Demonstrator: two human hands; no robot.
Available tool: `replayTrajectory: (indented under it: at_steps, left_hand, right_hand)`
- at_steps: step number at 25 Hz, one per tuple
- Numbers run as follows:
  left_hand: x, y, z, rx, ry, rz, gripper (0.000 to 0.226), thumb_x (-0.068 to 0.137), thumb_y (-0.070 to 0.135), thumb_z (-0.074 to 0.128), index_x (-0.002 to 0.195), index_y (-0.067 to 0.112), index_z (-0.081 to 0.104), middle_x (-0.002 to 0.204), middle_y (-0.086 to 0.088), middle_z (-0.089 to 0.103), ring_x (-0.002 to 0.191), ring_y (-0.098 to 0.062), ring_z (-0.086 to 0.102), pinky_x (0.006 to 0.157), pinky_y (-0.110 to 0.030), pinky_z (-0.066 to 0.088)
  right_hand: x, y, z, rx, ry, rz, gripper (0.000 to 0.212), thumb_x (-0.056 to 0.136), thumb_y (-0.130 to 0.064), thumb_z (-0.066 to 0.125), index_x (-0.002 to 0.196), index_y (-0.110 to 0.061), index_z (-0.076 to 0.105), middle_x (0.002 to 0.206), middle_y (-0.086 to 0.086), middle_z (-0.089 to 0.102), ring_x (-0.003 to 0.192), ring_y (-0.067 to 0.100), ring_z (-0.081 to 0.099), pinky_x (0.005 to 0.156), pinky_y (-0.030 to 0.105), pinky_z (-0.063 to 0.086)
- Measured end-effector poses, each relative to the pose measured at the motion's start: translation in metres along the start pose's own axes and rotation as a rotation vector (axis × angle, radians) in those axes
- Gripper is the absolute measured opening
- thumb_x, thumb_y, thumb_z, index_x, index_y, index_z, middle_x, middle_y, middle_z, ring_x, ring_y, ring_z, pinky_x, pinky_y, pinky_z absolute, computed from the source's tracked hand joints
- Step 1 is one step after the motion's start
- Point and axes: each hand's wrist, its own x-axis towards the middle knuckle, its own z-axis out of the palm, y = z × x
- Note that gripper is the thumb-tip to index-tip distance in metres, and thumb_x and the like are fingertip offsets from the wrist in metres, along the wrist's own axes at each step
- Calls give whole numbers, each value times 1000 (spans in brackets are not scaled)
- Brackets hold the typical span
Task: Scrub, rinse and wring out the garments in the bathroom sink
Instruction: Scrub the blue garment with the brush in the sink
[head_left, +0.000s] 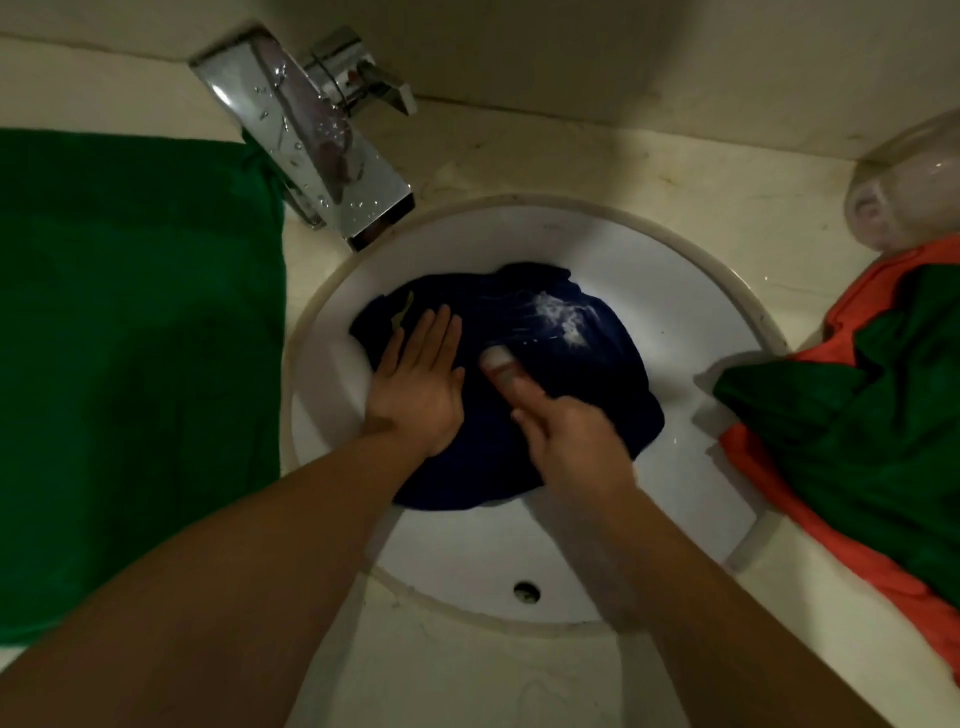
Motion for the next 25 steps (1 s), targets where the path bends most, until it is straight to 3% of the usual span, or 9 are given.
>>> replayTrajectory:
  at_steps: [4, 6, 9, 11, 14, 17, 20, 22, 25]
  left_hand:
    - [-1, 2, -2, -4, -39, 24, 62, 107, 38, 8, 158, 15, -18, 168, -1, -19, 155, -16, -15, 124, -40, -11]
    - [-1, 3, -2, 20, -28, 6, 62, 107, 38, 8, 157, 14, -19, 168, -1, -19, 154, -16, -16, 124, -41, -11]
    - [0, 2, -2, 31, -14, 9, 63, 107, 39, 9, 158, 13, -17, 168, -2, -16, 155, -17, -14, 123, -41, -11]
    - [-2, -1, -1, 37, -16, 33, 63, 107, 39, 9, 159, 13, -15, 169, -2, -15, 155, -17, -13, 124, -41, -10]
    - [-1, -3, 1, 44, -49, 30, 63, 107, 39, 8, 159, 13, -16, 168, -2, -17, 155, -17, -14, 124, -41, -11]
    - [-4, 5, -5, -17, -40, 22, 65, 107, 39, 15, 160, 9, -7, 170, -8, -8, 156, -22, -6, 125, -44, -3]
    - [-29, 21, -2, -43, -37, 113, 67, 106, 40, 19, 161, 8, 0, 170, -9, -2, 156, -26, -2, 125, -45, 2]
    - [-27, 19, 4, -33, -49, 145, 66, 106, 40, 15, 161, 10, -4, 170, -7, -7, 156, -26, -5, 125, -45, 0]
    - [-10, 14, 3, -59, -22, 95, 65, 106, 39, 14, 161, 10, -4, 170, -7, -6, 156, -26, -3, 125, -46, -1]
  right_hand:
    - [0, 52, -40, -9, 186, 436, 38, 104, -40, 53, 142, -41, 57, 114, 8, 70, 95, 23, 62, 89, 34, 49]
    - [3, 23, -23, 72, 183, 360, 39, 104, -39, 53, 143, -42, 55, 115, 11, 72, 96, 26, 66, 94, 36, 53]
    - [-9, -14, 16, 46, 53, 28, 43, 102, -41, 52, 140, -59, 45, 111, 9, 72, 98, 30, 69, 90, 43, 57]
    - [-10, 9, -7, 28, 64, 111, 42, 103, -43, 51, 137, -66, 45, 113, 5, 72, 96, 25, 68, 89, 41, 56]
    - [-9, 51, -40, -47, 136, 406, 40, 104, -40, 52, 144, -43, 54, 122, 12, 70, 105, 31, 66, 97, 43, 53]
    - [-10, 16, -25, 52, 147, 314, 42, 103, -38, 54, 145, -38, 55, 125, 14, 70, 111, 36, 66, 100, 41, 52]
    - [-41, -7, -6, 68, 77, 75, 46, 104, -35, 53, 143, -57, 44, 111, 7, 73, 95, 27, 70, 86, 37, 57]
    - [-44, 17, -30, 5, 61, 190, 40, 107, -38, 46, 141, -59, 46, 99, 1, 69, 81, 17, 66, 75, 33, 54]
    - [-18, 43, -51, -88, 130, 431, 40, 105, -41, 48, 145, -43, 52, 107, 13, 72, 90, 29, 67, 83, 38, 55]
